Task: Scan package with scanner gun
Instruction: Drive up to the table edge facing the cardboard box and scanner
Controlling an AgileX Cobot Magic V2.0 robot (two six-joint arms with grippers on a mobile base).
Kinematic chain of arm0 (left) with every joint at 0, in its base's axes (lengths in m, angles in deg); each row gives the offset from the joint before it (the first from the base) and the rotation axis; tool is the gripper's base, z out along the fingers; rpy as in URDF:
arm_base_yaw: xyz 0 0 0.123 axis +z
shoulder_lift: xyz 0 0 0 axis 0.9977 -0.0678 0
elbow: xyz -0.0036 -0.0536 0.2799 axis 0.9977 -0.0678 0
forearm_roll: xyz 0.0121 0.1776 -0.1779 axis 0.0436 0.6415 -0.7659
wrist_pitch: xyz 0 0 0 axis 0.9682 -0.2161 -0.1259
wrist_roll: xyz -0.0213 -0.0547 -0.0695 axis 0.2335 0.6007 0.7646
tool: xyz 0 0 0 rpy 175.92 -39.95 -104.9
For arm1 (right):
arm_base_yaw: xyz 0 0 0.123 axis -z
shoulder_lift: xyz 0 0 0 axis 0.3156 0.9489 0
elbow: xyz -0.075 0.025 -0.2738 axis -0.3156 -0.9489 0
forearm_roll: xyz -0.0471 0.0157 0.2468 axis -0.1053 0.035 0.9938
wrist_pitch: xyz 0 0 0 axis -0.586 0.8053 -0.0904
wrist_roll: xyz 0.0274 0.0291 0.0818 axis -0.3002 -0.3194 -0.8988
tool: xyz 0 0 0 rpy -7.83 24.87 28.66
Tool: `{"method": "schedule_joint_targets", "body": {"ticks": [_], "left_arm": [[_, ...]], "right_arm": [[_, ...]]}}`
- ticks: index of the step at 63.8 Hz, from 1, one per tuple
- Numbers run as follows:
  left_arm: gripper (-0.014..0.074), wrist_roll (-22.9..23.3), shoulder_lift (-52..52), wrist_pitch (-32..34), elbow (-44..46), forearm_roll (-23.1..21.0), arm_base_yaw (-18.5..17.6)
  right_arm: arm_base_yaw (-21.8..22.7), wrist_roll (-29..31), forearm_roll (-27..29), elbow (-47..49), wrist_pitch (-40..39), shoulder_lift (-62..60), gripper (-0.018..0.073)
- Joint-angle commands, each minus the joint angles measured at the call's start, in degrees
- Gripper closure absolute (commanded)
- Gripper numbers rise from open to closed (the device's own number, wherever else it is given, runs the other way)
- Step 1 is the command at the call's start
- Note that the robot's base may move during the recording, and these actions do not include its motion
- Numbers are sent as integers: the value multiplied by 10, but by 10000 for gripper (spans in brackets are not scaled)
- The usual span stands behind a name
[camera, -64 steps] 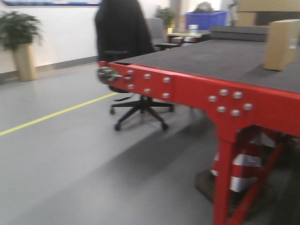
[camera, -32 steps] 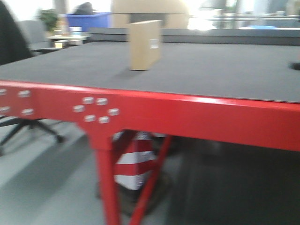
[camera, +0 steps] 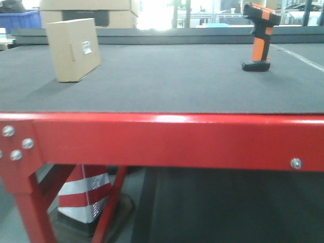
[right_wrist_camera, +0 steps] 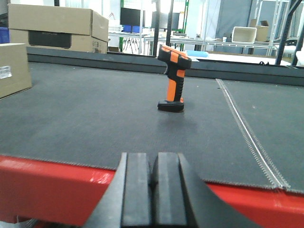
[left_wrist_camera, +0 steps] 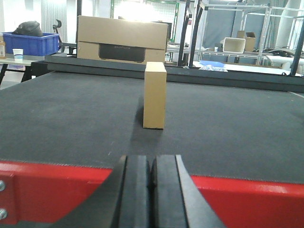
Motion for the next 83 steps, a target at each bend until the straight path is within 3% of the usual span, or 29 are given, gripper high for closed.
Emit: {"method": "schedule_joint_targets", "body": {"ticks": [1, 83], "left_arm": [[707, -1, 2, 9, 3, 2, -2], [707, -1, 2, 9, 3, 2, -2]], "right_arm": [[0, 0, 1, 2, -14, -1, 721], [0, 0, 1, 2, -14, -1, 721]]}}
